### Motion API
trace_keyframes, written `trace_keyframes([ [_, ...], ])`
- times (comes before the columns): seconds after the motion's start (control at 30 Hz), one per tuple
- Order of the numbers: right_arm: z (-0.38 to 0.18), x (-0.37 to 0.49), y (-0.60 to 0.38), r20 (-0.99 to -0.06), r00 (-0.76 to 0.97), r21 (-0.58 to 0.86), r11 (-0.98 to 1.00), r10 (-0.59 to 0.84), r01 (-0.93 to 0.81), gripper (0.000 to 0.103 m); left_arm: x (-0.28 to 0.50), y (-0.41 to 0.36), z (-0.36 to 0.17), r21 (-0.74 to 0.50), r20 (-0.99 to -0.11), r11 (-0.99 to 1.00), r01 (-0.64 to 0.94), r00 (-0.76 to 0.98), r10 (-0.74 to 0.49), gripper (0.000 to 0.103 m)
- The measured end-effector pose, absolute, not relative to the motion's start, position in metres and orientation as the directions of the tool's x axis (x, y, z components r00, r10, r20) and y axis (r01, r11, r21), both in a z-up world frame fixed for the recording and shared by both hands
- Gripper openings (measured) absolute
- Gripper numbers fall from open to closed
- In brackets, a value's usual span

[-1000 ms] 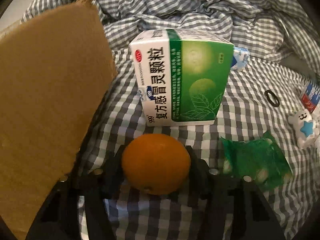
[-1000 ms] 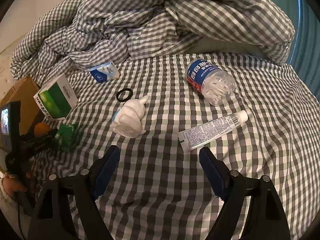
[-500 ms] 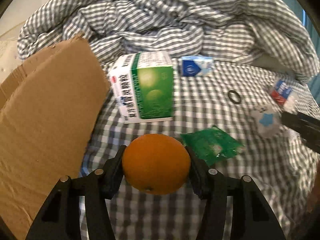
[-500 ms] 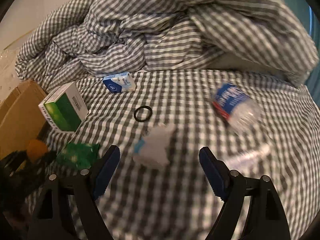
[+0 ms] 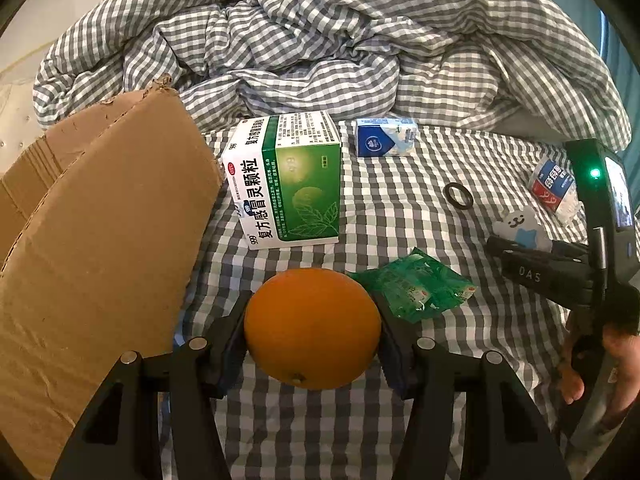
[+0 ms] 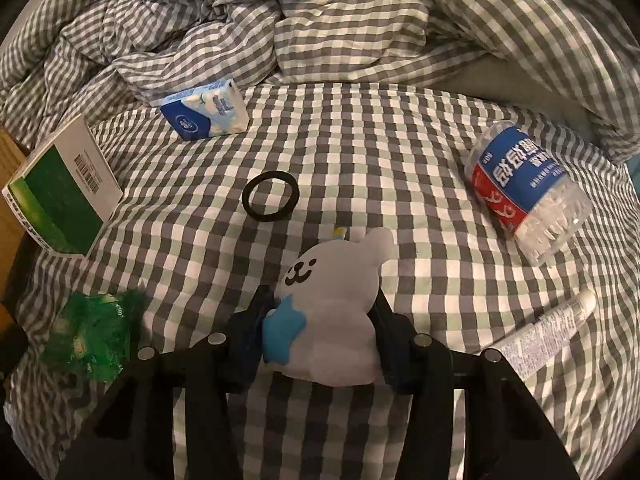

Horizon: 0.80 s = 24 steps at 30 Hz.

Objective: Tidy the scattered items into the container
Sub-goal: 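Grasp the white cat figurine with the right gripper while the left holds the orange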

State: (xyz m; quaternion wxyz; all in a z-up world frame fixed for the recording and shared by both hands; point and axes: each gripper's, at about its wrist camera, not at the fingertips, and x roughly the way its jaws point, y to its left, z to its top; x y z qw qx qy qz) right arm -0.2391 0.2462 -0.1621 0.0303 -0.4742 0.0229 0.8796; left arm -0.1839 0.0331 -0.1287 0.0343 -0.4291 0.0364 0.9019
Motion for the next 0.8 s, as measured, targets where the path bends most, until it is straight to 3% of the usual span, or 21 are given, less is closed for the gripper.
trace_keyframes([
  [0.2, -0.115, -0.198, 0.244, -0.797, -0.601, 0.100, -0.994, -0.056, -0.041, 0.047, -0.171, 0.035, -0.103, 0.035, -0.752, -0.994, -0.108, -0.658, 0.044, 0.057],
  [0.4, -0.062, -0.159, 0.221, -0.743, -0.663, 0.099, -0.995, -0.095, 0.033, 0.047, -0.160, 0.022, -0.037, 0.005, -0.682, -0.995, -0.101, -0.728, 0.071, 0.058],
  [0.57, -0.026, -0.139, 0.193, -0.696, -0.708, 0.099, -0.993, -0.120, 0.071, 0.047, -0.145, -0.019, 0.007, 0.017, -0.642, -0.999, -0.044, -0.766, 0.023, 0.058],
  [0.8, 0.009, -0.135, 0.124, -0.657, -0.726, 0.107, -0.978, -0.204, 0.178, 0.047, -0.127, -0.097, 0.022, 0.029, -0.650, -0.997, 0.076, -0.756, -0.077, 0.058],
])
